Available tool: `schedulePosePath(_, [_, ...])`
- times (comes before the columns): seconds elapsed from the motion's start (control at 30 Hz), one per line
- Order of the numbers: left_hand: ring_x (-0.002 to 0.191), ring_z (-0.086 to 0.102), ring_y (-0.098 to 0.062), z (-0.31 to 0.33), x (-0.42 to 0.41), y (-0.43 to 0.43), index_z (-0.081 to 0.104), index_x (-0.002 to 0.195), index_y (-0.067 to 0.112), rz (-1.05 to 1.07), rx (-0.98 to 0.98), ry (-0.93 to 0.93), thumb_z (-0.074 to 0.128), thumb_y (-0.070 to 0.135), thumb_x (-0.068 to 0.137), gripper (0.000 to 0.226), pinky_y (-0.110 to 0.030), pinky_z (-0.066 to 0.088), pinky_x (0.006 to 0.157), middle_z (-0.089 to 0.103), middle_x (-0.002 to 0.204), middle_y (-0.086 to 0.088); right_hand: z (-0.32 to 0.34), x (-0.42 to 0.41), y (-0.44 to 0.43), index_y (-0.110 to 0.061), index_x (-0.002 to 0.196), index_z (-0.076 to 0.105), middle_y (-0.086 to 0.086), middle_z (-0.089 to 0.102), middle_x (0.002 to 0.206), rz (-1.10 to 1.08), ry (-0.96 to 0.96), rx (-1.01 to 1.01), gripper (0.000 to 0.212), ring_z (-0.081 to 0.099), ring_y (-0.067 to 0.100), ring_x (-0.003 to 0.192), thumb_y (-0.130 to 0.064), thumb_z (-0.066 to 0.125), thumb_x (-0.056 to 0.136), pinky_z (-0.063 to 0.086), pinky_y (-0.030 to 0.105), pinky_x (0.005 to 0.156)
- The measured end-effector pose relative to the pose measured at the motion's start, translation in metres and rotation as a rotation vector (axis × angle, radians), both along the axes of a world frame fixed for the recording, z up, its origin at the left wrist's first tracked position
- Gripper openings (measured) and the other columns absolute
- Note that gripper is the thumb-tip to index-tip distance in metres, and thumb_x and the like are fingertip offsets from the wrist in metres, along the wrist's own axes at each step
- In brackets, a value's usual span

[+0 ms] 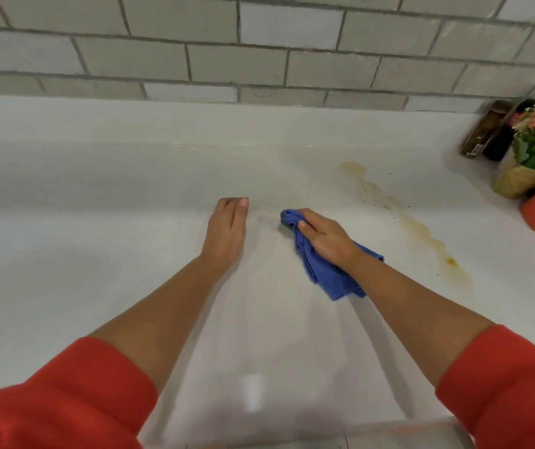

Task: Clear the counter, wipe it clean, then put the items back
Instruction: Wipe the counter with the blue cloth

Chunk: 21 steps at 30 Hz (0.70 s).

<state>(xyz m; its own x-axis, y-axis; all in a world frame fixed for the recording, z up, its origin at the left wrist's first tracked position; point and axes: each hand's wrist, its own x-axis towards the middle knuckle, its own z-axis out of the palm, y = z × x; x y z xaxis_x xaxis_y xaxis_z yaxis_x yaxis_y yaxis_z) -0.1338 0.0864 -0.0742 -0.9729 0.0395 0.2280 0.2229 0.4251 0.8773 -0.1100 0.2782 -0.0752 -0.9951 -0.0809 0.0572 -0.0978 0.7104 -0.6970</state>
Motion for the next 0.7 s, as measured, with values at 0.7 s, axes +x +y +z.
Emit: schedulePosePath(0.7, [0.095,0.044,-0.015,0.019,0.106,-0.017,0.051,0.09,0.01,-0.16,-0.042,-0.153,0.027,0.034,0.102,0.036,-0.022,0.029,0.086,0.048,0.103,-0.004,-0.008,0.195,-0.074,-0.013,0.136,0.048,-0.001,0.043,0.145,0.316,0.047,0.131,0.05,0.028,-0.002,0.132,-0.029,0.049,0.089,0.017,0.003,0.105])
